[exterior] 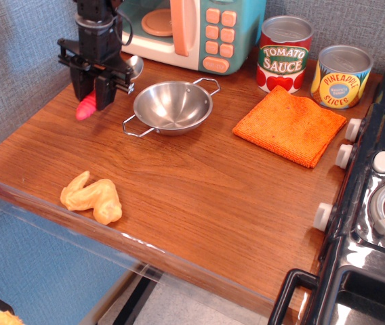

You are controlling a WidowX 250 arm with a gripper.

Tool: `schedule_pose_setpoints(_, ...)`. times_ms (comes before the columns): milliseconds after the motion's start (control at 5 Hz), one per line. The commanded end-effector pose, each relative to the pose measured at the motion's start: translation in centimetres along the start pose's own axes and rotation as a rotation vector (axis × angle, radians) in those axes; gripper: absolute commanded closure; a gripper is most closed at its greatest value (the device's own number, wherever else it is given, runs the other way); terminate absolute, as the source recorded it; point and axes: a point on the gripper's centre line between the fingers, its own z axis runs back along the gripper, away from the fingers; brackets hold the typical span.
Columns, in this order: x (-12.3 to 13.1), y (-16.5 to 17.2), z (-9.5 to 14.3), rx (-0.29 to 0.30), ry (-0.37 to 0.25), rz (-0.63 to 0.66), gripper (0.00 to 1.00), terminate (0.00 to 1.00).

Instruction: Move the red spoon so that it is next to the silver pan and in front of the microwave.

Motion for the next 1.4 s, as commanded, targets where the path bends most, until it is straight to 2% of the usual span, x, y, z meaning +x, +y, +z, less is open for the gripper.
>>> schedule_pose_setpoints(0, -0.5, 2.2, 1.5, 0.011, -0.023, 0.052, 0.0, 0.0)
schedule_pose_setpoints(200, -0.7, 2.5, 1.6, 0.004, -0.007, 0.071, 0.0, 0.0)
schedule_pose_setpoints(600, -1.5, 0.7, 4.8, -0.015, -0.105, 0.057, 0.0, 0.0)
schedule_pose_setpoints(1000, -1.5, 0.4, 4.1, -0.02, -0.081, 0.054, 0.0, 0.0)
schedule_pose_setpoints(1200, -1.5, 0.4, 4.1, -0.02, -0.081, 0.054, 0.0, 1.0)
